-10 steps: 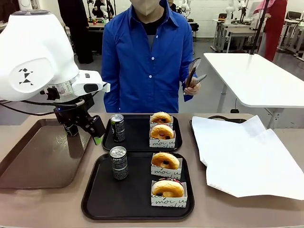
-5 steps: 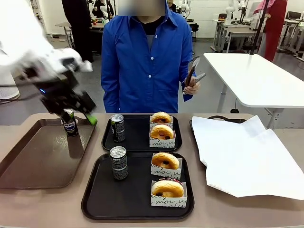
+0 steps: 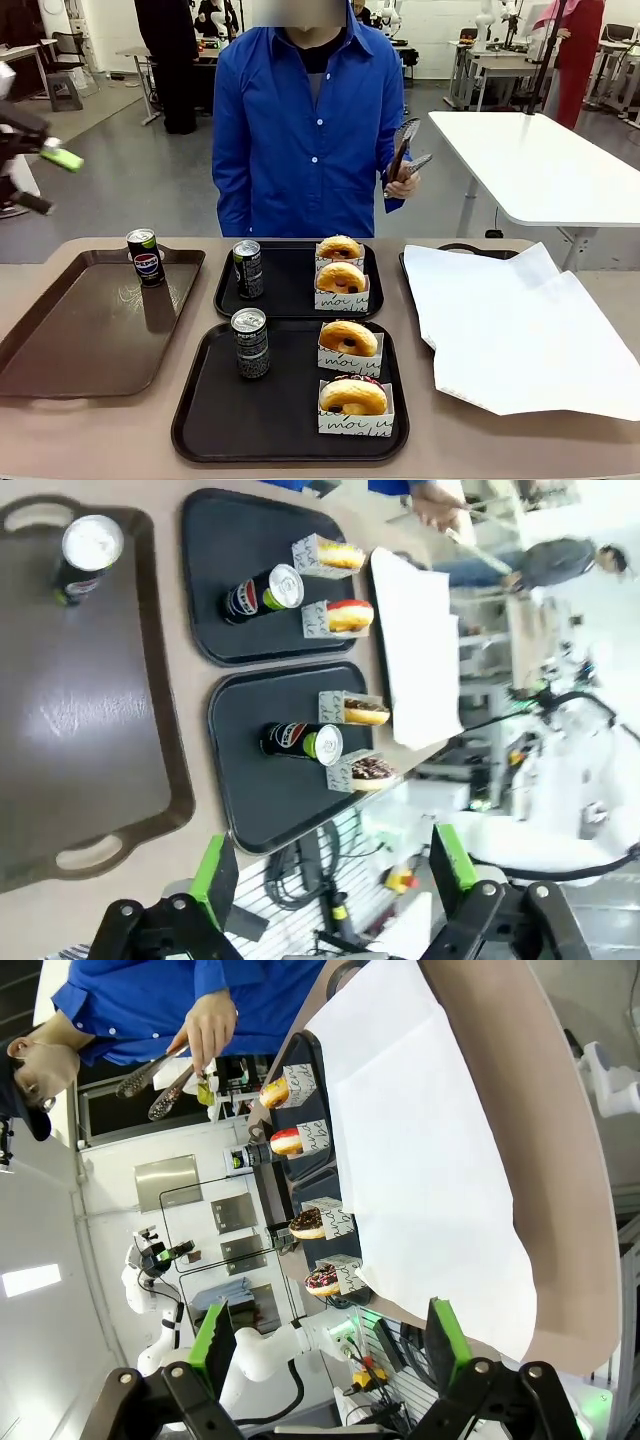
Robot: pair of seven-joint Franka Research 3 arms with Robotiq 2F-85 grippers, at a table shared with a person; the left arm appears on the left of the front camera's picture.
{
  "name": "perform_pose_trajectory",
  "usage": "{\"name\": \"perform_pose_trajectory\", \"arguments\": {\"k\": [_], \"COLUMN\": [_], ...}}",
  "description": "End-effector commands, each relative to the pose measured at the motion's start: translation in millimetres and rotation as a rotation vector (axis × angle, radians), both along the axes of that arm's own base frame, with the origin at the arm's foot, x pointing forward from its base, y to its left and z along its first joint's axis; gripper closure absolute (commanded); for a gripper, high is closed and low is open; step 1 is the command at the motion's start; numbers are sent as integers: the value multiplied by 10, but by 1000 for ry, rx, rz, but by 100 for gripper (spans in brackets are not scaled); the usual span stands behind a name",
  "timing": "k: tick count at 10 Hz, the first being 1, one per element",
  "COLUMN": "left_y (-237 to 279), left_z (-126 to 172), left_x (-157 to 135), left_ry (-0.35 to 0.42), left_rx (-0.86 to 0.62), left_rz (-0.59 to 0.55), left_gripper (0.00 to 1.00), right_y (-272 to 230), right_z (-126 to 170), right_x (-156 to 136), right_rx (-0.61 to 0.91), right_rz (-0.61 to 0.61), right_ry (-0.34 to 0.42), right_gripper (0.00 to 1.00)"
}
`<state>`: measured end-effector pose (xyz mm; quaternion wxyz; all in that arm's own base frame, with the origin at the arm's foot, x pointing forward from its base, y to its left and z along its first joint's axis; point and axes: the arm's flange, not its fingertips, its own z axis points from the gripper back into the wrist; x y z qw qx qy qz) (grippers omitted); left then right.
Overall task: Set up donuts and drinks on trays.
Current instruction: Pick up one Pepsi coke from the Handle tray and place it on the Flat Tray without a Pepsi coke.
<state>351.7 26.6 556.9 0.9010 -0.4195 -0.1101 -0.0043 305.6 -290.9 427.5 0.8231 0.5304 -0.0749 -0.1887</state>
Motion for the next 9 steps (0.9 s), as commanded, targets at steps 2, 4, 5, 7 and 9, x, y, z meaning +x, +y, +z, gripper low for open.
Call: {"name": "perform_pose_trajectory", "arguments": {"k": [2, 4, 5, 7, 9], "left_y": [703, 1157, 1342, 1662, 1872], "left_z": [-428, -596, -645, -777, -919], "left_x": [-52, -33, -16, -1, 18], "left_ry": [77, 89, 76, 33, 28], "left_rx": [-173, -275, -306, -318, -326], "left_rz": [51, 81, 89, 95, 96], "left_gripper": [0, 0, 0, 0, 0], "right_y": [12, 12, 12, 12, 12], "right_z": [-8, -8, -8, -8, -8], "right_x": [-4, -4, -4, -4, -4], "right_rx": [11, 11, 11, 11, 11], "right_rz": [5, 5, 5, 5, 5], "right_ry": [-14, -14, -14, -14, -14], "right_gripper": [0, 0, 0, 0, 0]}}
